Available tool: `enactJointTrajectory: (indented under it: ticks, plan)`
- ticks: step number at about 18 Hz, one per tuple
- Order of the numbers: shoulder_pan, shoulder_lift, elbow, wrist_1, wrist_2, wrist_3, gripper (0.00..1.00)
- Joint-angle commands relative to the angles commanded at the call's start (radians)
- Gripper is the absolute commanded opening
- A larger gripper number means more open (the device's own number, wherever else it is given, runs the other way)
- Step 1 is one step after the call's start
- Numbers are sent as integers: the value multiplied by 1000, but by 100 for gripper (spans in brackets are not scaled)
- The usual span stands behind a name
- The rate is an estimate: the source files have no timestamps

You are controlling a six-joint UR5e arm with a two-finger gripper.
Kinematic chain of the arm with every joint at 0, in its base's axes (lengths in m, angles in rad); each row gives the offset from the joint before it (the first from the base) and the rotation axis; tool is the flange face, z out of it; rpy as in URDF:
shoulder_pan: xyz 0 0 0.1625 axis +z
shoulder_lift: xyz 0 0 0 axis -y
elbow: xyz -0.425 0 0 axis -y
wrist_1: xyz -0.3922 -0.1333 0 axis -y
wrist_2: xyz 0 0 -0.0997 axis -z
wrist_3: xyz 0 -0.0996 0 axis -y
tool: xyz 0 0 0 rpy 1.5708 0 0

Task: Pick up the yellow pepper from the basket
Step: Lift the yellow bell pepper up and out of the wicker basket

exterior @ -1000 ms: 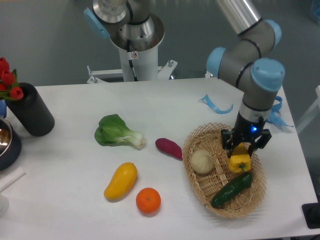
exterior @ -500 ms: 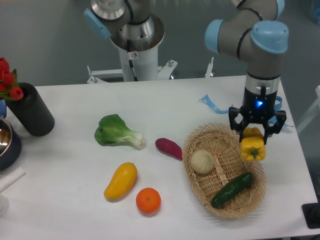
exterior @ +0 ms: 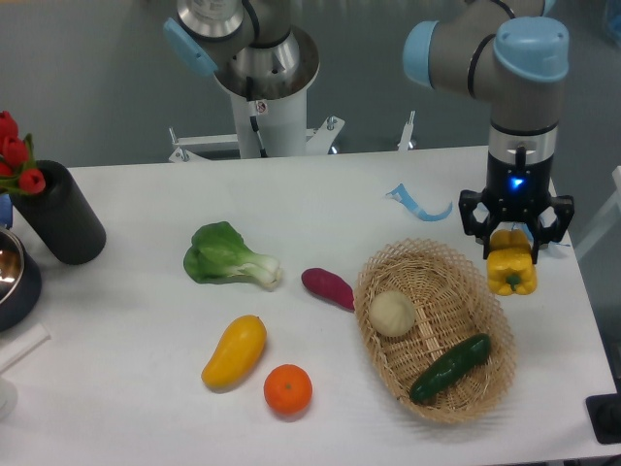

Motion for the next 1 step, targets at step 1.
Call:
enactJointTrajectory:
  ticks: [1]
  plan:
    - [-2, 0, 0, 0, 0, 0, 44]
